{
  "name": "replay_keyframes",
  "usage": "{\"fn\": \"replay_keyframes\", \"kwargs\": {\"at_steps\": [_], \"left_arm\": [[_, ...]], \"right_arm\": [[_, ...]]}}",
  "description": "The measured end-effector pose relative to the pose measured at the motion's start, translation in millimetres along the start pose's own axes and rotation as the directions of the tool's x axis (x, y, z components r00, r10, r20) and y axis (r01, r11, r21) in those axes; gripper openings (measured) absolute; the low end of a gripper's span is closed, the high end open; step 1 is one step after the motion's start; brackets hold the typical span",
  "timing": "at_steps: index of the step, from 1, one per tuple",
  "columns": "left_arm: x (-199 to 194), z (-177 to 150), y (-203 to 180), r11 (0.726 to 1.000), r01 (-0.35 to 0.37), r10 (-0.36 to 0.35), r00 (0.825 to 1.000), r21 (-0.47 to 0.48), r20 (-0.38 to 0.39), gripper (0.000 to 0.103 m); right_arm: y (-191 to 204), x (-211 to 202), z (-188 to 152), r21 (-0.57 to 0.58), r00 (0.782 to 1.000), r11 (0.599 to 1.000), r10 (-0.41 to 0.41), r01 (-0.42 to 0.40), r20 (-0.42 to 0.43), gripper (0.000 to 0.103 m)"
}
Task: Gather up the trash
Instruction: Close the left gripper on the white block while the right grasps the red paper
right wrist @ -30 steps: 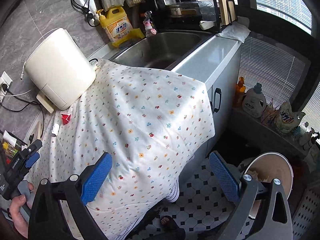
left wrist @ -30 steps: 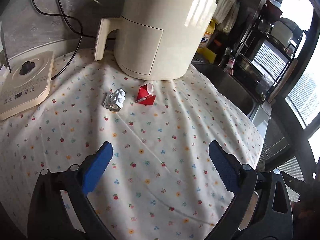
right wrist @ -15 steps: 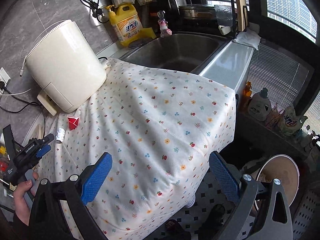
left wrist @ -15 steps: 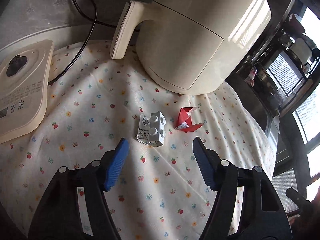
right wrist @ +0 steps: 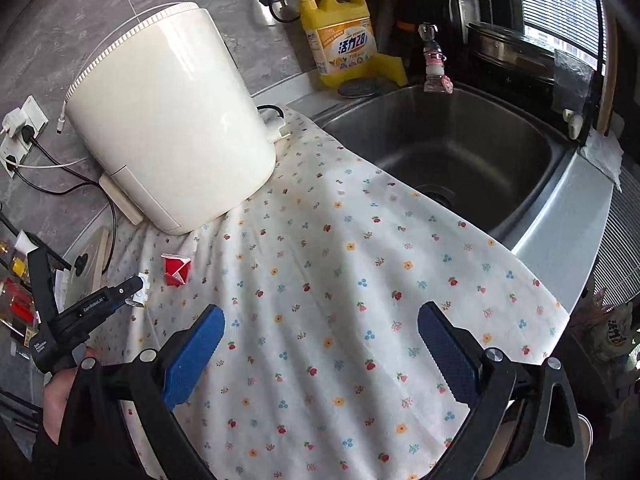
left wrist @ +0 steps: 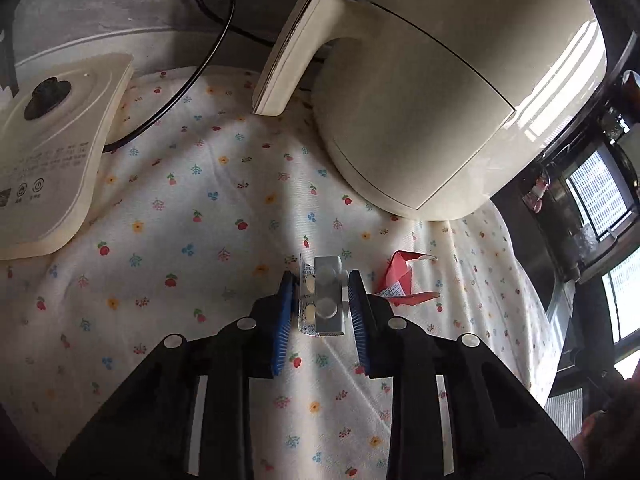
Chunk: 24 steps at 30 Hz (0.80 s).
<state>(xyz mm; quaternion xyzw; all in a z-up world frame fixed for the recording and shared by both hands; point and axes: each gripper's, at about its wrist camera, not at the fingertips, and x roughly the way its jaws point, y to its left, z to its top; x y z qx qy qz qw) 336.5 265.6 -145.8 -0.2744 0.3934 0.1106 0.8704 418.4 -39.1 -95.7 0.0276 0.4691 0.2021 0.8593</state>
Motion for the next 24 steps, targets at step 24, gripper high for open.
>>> {"fn": "replay_keyframes", "kwargs": {"at_steps": [24], "left_arm": [[-174,-125,77,0.856,-0.307,0.386,0.915,-0.416,0.119,0.027]], "right_arm": [[172,122,18,-0.243,0.991,0.962,0.105,-0.122,-0.082,0.089]]}}
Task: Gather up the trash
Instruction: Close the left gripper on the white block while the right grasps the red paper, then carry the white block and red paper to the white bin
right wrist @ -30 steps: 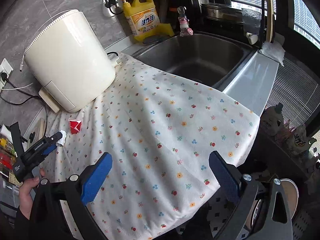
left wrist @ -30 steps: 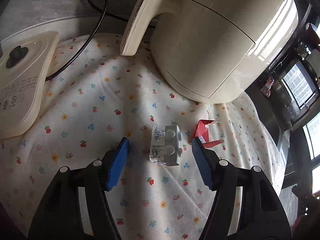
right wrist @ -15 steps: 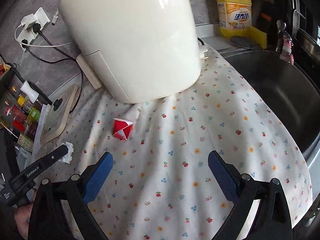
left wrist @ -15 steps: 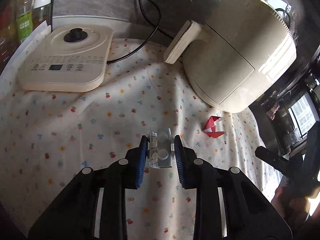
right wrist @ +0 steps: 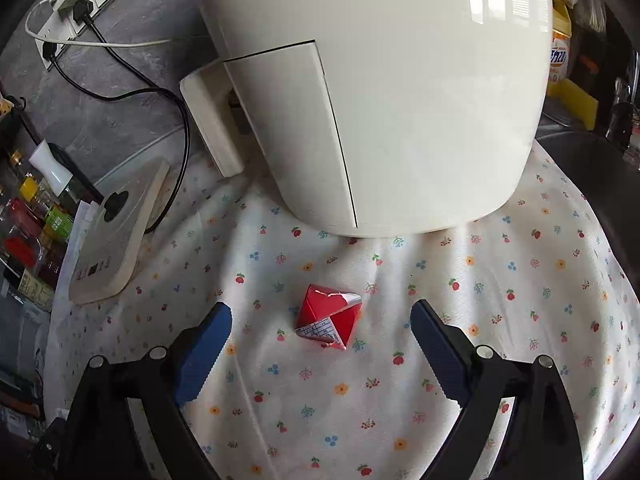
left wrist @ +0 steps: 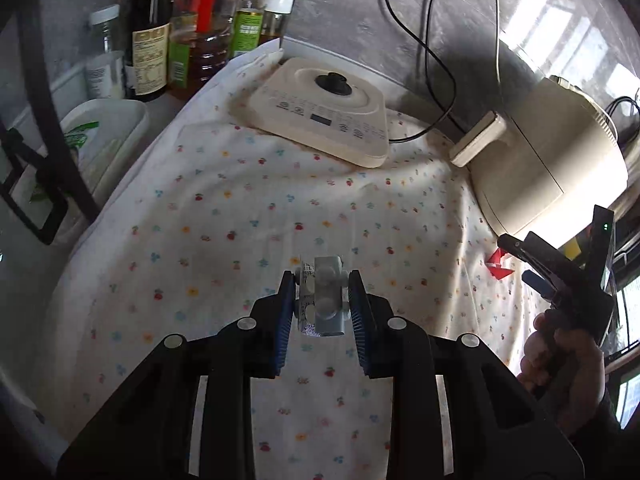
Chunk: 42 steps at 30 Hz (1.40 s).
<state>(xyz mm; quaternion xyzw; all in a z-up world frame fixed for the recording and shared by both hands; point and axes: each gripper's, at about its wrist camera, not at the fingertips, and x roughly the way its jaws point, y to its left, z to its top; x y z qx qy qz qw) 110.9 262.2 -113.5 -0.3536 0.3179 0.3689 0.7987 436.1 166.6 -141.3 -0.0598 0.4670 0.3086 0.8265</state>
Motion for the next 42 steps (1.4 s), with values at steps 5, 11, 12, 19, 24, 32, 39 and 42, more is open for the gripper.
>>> {"fn": "replay_keyframes", "kwargs": {"at_steps": [5,11,12,19,24,32,39,42], "left_arm": [[-20,-8,16,0.999,-0.034,0.035,0.999,-0.031,0.028,0.027],[-31,-10,27,0.999,-0.030,0.031,0.999,-0.022,0.034,0.027],[-32,-10,28,1.000,-0.025,0.026,0.999,-0.016,0.035,0.027],[-35,1,22,0.996,0.015,-0.017,1.000,0.090,0.020,0.027],[-34,11,24,0.989,0.055,-0.056,0.998,0.140,-0.001,0.027],[-36,16,24,0.948,0.165,-0.159,0.986,0.273,-0.044,0.027],[-32,13,9,0.880,0.280,-0.252,0.960,0.384,-0.123,0.027],[-32,8,-5,0.844,0.333,-0.294,0.943,0.420,-0.157,0.027]], "right_arm": [[7,19,2,0.007,0.994,0.995,-0.097,0.098,-0.051,0.040],[11,9,-9,0.011,0.994,0.994,-0.108,0.109,-0.030,0.018],[13,6,-10,0.012,0.994,0.994,-0.110,0.110,-0.023,0.017],[8,-13,-25,0.068,0.997,0.994,-0.080,0.080,-0.008,0.016],[12,-41,-39,0.066,0.995,0.993,-0.097,0.095,0.027,0.016],[7,-80,-66,0.157,0.988,0.978,-0.148,0.139,0.044,0.016],[-9,-120,-101,0.272,0.979,0.947,-0.195,0.173,0.057,0.016],[-17,-141,-117,0.291,0.974,0.939,-0.212,0.183,0.073,0.016]]}}
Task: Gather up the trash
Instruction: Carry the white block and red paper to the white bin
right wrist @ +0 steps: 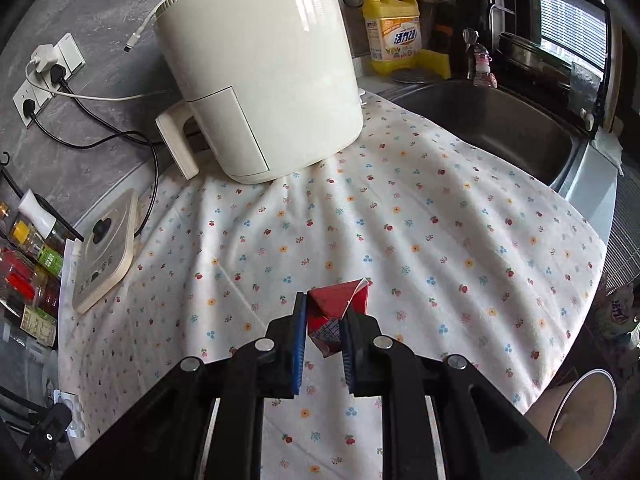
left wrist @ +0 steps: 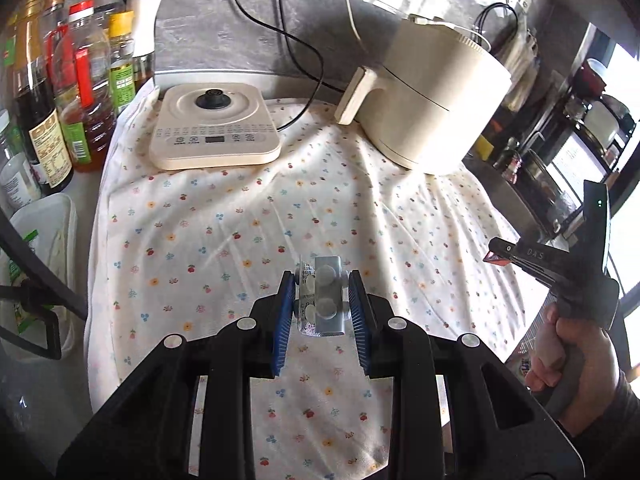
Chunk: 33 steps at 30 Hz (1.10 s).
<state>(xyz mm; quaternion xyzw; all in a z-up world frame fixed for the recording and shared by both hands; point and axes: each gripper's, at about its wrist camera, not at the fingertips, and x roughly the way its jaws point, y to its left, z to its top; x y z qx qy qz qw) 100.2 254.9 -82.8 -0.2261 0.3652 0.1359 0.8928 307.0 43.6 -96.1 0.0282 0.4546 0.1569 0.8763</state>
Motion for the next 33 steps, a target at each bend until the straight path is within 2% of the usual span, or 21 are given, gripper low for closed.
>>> {"fn": "replay_keyframes", "kwargs": {"at_steps": [7,13,17,20,24,33], "left_arm": [[12,0,-51,0.989,0.113,-0.111,0.993,0.097,-0.028,0.027],[21,-16,-111,0.964,0.219,-0.212,0.975,0.153,-0.063,0.027],[24,-40,-157,0.942,0.281,-0.269,0.959,0.183,-0.091,0.027],[27,-60,-194,0.921,0.340,-0.319,0.938,0.191,-0.133,0.027],[30,-90,-243,0.898,0.387,-0.354,0.918,0.207,-0.182,0.027],[39,-154,-328,0.867,0.440,-0.375,0.884,0.231,-0.278,0.027]], "right_arm": [[-56,-49,-16,0.082,0.999,0.997,-0.003,0.000,0.035,0.016],[-125,-99,-37,0.154,0.996,0.988,-0.039,0.027,0.078,0.016],[-179,-133,-58,0.205,0.994,0.977,-0.074,0.056,0.083,0.016],[-219,-155,-80,0.218,0.991,0.972,-0.106,0.085,0.086,0.016],[-278,-166,-116,0.307,0.989,0.943,-0.143,0.126,0.036,0.016],[-373,-188,-163,0.370,0.981,0.912,-0.194,0.178,0.006,0.016]]}}
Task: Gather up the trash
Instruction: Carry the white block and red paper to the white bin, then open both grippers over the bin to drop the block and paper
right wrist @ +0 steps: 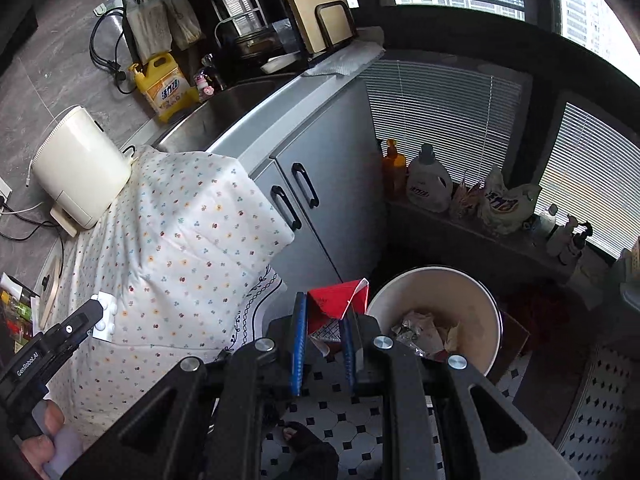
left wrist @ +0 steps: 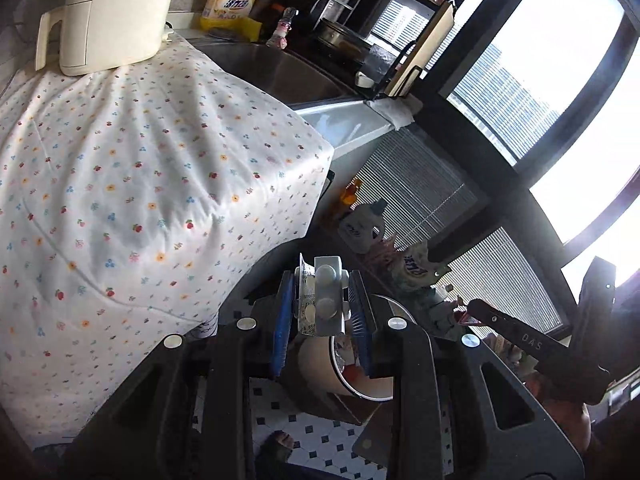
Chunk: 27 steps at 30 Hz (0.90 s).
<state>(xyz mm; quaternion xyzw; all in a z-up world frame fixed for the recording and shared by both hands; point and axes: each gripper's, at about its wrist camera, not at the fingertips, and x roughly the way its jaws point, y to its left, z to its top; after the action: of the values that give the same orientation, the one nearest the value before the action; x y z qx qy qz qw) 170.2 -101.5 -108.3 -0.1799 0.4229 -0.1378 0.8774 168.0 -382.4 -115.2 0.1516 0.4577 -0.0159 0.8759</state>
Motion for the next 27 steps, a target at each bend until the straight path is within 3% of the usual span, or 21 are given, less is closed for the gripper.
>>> {"fn": "replay_keyframes", "kwargs": {"at_steps": [6,8,9,17,27], "left_arm": [[30,-19,-48,0.999,0.018,-0.016,0.998,0.044,-0.057,0.027],[40,-24,-62,0.998,0.024,-0.020,0.997,0.057,-0.078,0.027],[45,-27,-69,0.998,0.028,-0.022,0.996,0.063,-0.089,0.027],[84,-45,-118,0.991,0.072,-0.051,0.983,0.117,-0.174,0.027],[130,-68,-177,0.973,0.157,-0.106,0.956,0.172,-0.273,0.029]], "right_arm": [[-50,8,3,0.034,0.999,0.999,-0.014,0.015,-0.051,0.021],[-68,6,3,0.067,0.999,0.998,-0.016,0.019,-0.045,0.059],[-75,3,2,0.077,0.999,0.997,-0.021,0.024,-0.034,0.064],[-135,-14,-3,0.148,0.999,0.988,-0.039,0.043,-0.025,0.063],[-190,-53,-22,0.216,0.995,0.972,-0.097,0.093,0.005,0.063]]}}
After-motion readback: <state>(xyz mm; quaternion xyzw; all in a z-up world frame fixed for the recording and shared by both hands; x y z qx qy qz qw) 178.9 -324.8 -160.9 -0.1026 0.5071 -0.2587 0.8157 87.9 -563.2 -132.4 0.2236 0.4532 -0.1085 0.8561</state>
